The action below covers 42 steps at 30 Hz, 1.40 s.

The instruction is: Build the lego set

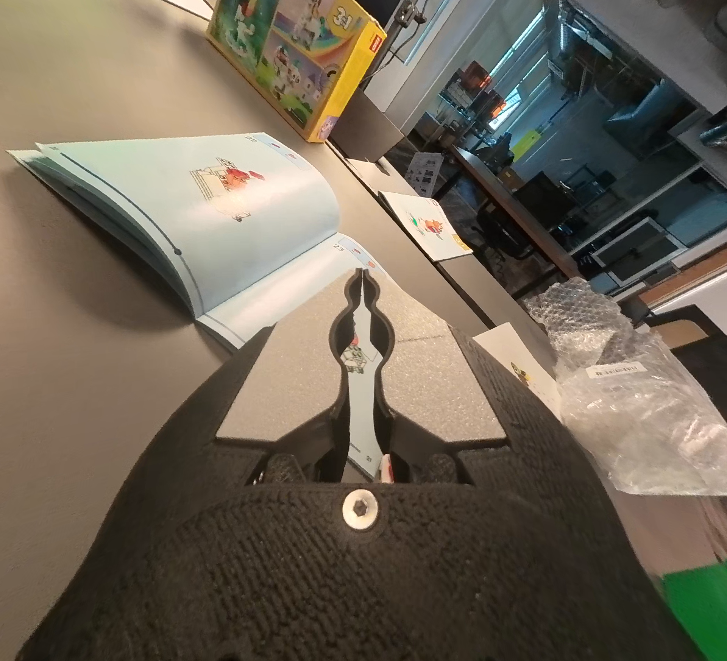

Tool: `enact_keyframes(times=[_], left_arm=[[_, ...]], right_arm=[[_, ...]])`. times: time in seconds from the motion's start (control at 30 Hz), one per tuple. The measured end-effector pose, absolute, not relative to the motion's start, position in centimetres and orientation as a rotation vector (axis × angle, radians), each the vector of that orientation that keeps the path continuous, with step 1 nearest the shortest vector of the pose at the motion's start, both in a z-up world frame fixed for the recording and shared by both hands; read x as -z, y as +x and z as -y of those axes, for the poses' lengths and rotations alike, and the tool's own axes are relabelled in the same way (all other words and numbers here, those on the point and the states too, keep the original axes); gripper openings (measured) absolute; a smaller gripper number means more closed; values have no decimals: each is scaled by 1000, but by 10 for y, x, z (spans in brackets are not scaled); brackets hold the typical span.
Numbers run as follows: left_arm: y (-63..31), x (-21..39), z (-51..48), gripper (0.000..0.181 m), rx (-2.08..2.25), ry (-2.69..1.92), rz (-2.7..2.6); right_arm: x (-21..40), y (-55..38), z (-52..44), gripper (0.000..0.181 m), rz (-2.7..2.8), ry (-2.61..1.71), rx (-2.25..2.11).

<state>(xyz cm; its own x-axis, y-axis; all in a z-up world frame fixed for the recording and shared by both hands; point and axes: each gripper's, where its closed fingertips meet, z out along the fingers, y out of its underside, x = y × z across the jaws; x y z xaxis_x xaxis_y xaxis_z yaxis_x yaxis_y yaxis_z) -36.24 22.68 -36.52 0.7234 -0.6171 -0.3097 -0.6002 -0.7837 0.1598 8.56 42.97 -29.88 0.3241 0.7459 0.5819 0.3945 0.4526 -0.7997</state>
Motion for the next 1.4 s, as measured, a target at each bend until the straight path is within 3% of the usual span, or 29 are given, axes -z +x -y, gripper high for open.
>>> enact_keyframes(times=[0.43,0.57,1.07,1.27,1.4], left_arm=[[-362,368,-222,9,333,2863,865],[-346,366,-208,23,131,2860,820],[-352,367,-214,22,78,3061,643],[-350,368,-213,7,45,3072,592],[-338,346,-227,6,66,3263,572]], right_arm=[[300,82,-422,0,1332,-1103,-281],[301,80,-418,0,1359,-1072,-257],[303,73,-404,0,1435,-968,-175],[303,72,-399,0,1453,-930,-144],[301,71,-397,0,1445,-920,-158]])
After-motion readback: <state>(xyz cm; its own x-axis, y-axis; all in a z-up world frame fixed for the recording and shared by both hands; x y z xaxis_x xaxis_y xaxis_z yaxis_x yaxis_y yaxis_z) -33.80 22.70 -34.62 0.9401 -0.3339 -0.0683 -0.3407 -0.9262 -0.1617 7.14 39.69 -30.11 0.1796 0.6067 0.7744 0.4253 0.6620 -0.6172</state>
